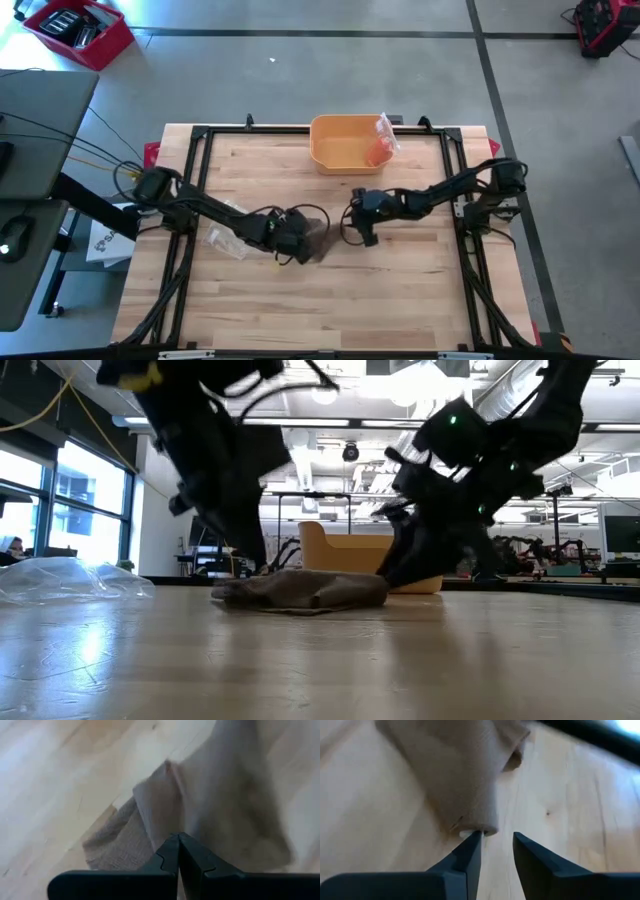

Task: Roll bandage
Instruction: Roll the brown bandage

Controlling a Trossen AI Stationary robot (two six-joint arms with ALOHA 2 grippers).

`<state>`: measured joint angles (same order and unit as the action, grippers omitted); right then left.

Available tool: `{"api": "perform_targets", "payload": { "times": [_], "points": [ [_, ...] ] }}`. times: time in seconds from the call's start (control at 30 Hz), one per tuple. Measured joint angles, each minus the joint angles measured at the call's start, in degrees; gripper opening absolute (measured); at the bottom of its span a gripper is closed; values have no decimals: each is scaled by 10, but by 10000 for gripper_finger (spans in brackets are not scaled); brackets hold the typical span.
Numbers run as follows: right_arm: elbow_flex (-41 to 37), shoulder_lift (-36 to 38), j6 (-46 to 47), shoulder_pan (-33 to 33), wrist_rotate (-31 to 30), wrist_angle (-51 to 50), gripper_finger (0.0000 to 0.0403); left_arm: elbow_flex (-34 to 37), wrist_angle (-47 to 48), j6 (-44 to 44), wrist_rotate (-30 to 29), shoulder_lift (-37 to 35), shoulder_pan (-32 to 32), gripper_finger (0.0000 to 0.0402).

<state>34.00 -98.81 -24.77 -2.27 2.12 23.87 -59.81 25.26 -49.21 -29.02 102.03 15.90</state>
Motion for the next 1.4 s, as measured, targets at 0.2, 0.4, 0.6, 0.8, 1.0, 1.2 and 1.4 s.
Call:
{"api": "perform_targets", "payload": {
  "times": [0.2,0.4,0.6,0.8,1.0,1.2,1.4],
  "points": [
    [0,-45,-8,13,-1,63,103,0,-42,3,2,45,-12,0],
    [0,-47,-1,29,1,101,103,1,-48,14,4,52,-27,0],
    [0,-47,-4,49,11,121,103,1,-64,15,2,52,-36,0],
    [-1,-53,1,59,13,141,103,1,-90,15,-3,52,-37,0],
    [-1,-82,82,59,9,176,47,1,-83,14,0,45,-37,0],
    [-1,-65,183,56,-7,179,7,-61,76,14,-13,-17,-26,0],
    [2,-11,318,15,171,147,1,-101,172,38,-89,-82,-6,0]
  ]
}}
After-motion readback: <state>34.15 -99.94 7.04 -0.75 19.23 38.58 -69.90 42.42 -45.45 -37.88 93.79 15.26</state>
